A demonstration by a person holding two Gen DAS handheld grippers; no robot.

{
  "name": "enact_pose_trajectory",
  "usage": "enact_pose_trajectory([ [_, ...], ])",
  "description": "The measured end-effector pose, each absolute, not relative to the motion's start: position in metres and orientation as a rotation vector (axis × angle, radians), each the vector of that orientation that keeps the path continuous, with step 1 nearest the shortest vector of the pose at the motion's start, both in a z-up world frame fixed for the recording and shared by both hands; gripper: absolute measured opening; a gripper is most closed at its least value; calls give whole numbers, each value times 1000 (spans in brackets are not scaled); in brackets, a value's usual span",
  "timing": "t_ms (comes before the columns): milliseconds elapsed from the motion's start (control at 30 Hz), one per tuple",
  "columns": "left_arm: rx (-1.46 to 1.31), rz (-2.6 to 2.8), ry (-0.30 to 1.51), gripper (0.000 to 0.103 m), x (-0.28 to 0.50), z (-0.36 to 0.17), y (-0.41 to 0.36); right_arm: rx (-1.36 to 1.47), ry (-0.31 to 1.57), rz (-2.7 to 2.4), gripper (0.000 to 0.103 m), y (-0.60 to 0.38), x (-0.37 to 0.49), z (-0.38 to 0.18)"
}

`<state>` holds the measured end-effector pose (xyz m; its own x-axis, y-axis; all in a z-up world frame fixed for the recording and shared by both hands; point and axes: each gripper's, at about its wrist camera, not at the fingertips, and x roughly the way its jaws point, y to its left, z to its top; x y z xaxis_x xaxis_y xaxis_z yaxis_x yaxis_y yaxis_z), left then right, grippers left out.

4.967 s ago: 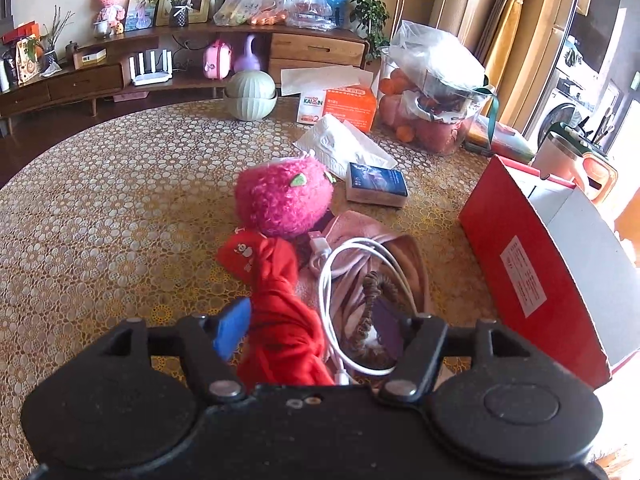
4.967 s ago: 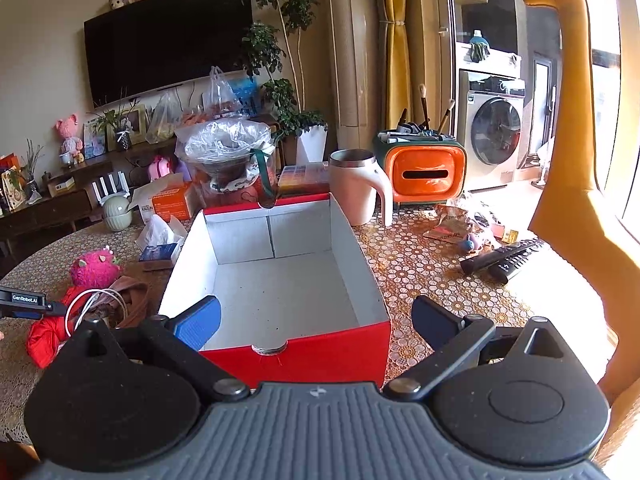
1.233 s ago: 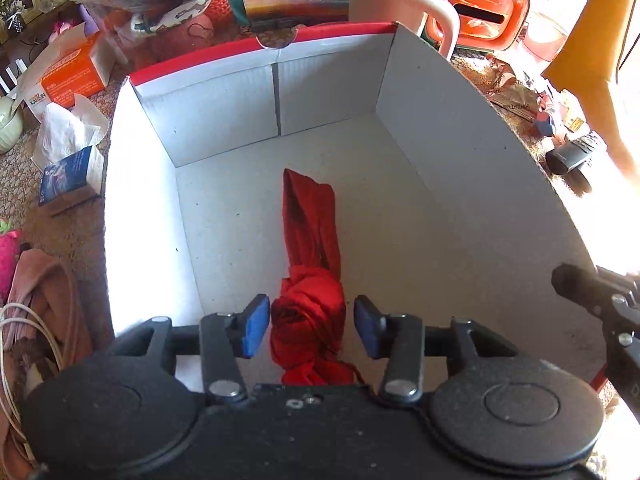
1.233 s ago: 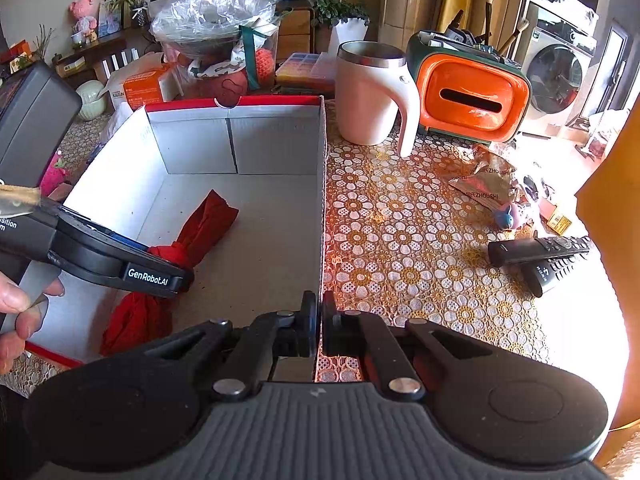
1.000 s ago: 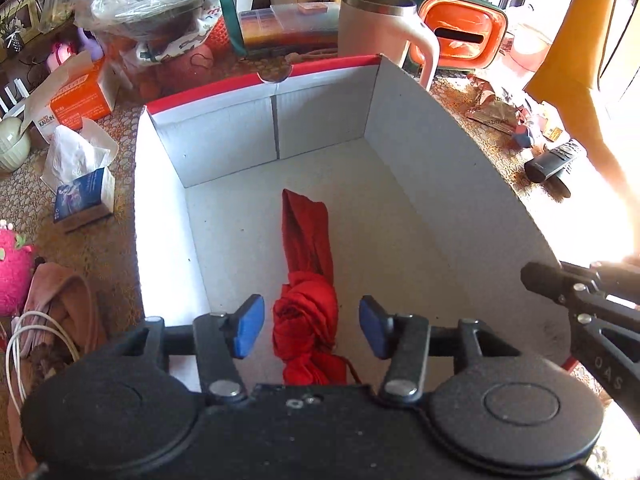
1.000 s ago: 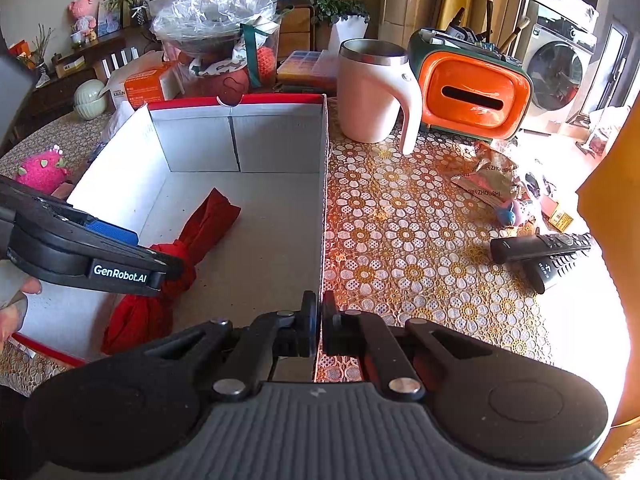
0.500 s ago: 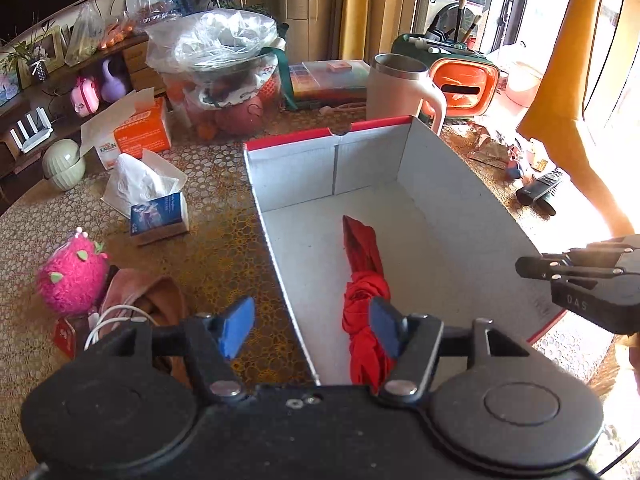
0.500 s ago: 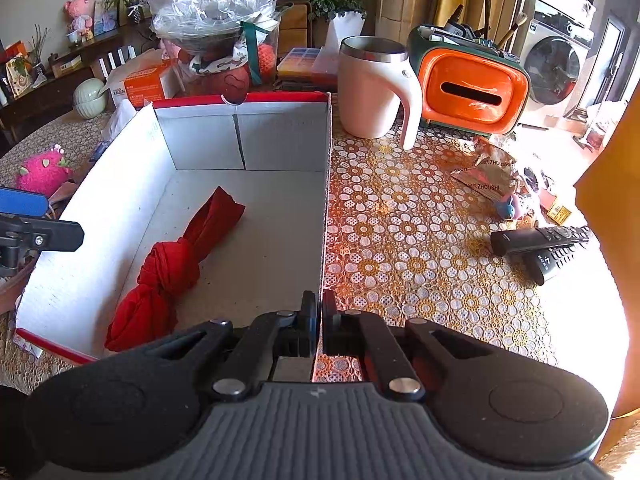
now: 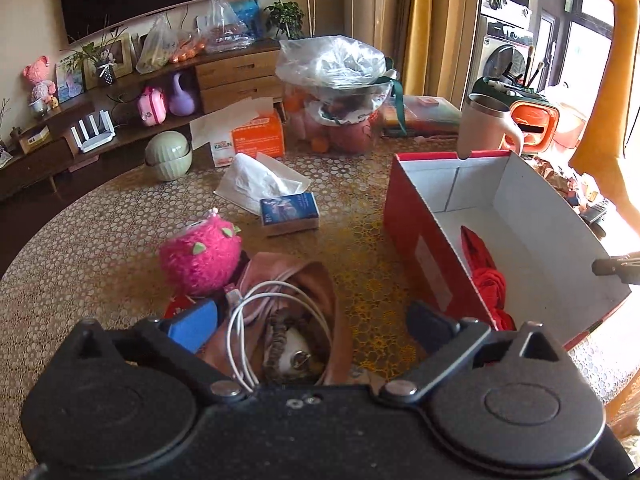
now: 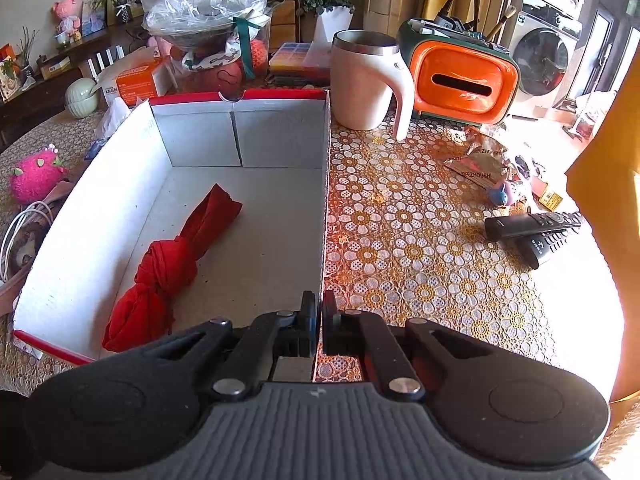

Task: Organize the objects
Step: 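Return the left gripper to the pink bag and grasp the white cable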

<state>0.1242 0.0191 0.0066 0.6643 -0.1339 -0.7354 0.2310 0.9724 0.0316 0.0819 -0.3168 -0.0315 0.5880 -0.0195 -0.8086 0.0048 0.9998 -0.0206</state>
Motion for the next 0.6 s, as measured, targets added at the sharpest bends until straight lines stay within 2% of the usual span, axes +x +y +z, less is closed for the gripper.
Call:
enact_pose_trajectory([
  [333,116,-133,845,100,134,-40,60,-16,947,-41,2,-312,81,-32],
  [600,95,-53,864,89,156,-67,84,-17,956,-53,2,-311,82,-33],
])
